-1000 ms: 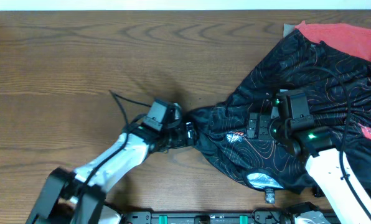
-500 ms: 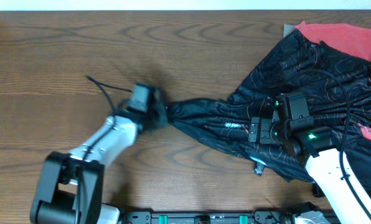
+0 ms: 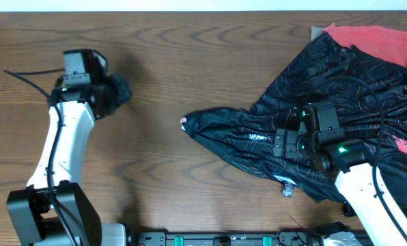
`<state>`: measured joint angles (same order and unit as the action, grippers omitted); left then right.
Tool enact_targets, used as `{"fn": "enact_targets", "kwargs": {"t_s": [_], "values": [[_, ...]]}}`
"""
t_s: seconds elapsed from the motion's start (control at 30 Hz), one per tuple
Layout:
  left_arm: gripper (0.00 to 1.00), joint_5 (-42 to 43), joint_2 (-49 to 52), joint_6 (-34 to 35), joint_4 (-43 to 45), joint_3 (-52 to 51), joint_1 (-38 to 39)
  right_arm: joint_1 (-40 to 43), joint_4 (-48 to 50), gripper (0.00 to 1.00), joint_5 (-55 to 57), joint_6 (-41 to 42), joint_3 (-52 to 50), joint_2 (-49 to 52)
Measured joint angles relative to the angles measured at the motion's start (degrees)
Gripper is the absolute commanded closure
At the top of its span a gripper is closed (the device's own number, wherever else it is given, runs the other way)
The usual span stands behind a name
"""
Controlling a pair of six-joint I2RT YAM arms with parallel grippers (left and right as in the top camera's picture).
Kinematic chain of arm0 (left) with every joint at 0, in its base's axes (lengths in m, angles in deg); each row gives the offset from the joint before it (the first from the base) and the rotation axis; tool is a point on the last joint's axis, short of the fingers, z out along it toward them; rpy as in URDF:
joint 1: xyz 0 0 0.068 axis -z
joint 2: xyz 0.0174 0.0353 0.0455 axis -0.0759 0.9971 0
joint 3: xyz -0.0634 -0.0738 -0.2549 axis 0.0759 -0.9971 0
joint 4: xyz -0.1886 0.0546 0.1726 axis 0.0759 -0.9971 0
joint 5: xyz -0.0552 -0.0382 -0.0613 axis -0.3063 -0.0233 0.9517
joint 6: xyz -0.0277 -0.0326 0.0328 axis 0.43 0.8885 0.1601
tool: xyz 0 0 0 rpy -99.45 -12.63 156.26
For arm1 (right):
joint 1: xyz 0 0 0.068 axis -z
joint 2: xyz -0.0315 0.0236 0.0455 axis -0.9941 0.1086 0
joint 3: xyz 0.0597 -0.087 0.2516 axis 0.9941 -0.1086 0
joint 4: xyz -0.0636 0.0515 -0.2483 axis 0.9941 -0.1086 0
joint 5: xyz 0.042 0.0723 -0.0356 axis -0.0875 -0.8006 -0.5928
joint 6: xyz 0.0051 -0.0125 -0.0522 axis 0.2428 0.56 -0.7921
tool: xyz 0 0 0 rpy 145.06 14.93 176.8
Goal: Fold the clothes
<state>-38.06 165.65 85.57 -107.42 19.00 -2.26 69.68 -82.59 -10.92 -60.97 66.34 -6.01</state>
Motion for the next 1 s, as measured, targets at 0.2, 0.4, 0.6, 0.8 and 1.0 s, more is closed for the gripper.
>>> {"fn": "enact_targets", "kwargs": {"t_s": [0.2,0.4,0.6,0.8,1.0], "values": [[0.29,5.07,0.00,-0.68,-6.21,-3.48,8.79,0.00,-0.11,0.01,0.13,0.00,0.00,0.00],[0.29,6.51,0.59,0.55,-1.79,-9.11,18.82,-0.02,-0.37,0.01,0.13,0.00,0.00,0.00],[0.29,6.78,5.66,6.64,7.50,-12.57,26.75,-0.02,-0.44,0.01,0.13,0.00,0.00,0.00],[0.91,7.21,12.09,10.78,18.34,-13.14,33.86,-0.02,-0.46,0.01,0.15,0.00,0.00,0.00],[0.94,6.40,13.31,11.06,19.54,-13.16,36.65,-0.02,-0.52,0.01,0.15,0.00,0.00,0.00]]}}
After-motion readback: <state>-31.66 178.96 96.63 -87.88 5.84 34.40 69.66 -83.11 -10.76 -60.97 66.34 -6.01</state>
